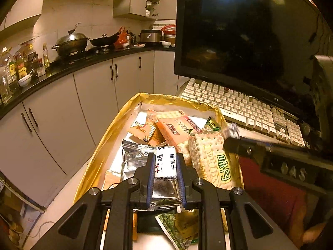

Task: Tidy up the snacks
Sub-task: 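Carry both candies over the white tray, then lower both candies into the tray and open both tools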

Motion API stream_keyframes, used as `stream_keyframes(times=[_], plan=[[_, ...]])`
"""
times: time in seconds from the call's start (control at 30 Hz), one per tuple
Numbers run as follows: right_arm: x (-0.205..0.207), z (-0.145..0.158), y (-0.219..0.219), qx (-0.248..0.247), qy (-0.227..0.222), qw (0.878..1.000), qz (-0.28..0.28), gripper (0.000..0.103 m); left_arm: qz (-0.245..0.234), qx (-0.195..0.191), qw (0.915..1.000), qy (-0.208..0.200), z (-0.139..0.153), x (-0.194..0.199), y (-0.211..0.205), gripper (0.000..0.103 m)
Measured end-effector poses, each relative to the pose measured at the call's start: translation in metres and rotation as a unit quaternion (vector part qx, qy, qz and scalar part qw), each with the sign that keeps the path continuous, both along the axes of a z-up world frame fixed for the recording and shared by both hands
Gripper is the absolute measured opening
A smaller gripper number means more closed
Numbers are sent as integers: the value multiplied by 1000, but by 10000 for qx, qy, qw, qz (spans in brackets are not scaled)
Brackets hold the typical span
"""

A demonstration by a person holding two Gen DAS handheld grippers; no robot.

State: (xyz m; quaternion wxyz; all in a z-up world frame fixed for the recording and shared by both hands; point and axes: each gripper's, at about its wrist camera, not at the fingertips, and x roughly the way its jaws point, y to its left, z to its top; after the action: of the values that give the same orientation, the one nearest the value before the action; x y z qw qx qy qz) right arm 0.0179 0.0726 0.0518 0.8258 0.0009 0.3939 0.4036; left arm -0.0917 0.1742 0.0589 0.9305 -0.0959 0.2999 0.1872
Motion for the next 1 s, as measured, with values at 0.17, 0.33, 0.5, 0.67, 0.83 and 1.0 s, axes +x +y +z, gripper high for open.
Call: stream_keyframes(times=[0.17,0.33,0.5,0.67,0.83,1.0], plan=[[18,-5,10,-112,32,9999,-123,19,-5,41,10000,28,-2,4,0,19],[27,-21,19,-114,301,9995,-45,19,11,126,9999,30,-3,8,-2,19],[25,-24,21,-91,309,9995,2,19,44,194,9998,50,-6,11,-4,19],[23,-24,22,-90,321,9994,54,19,95,330,9994,24,-6,9,-6,19],[22,-24,21,-102,305,9995,78,20,109,391,9992,32,-5,8,-7,19],[16,-17,11,-1,250,9997,60,33,120,477,9988,34,-5,8,-9,19]])
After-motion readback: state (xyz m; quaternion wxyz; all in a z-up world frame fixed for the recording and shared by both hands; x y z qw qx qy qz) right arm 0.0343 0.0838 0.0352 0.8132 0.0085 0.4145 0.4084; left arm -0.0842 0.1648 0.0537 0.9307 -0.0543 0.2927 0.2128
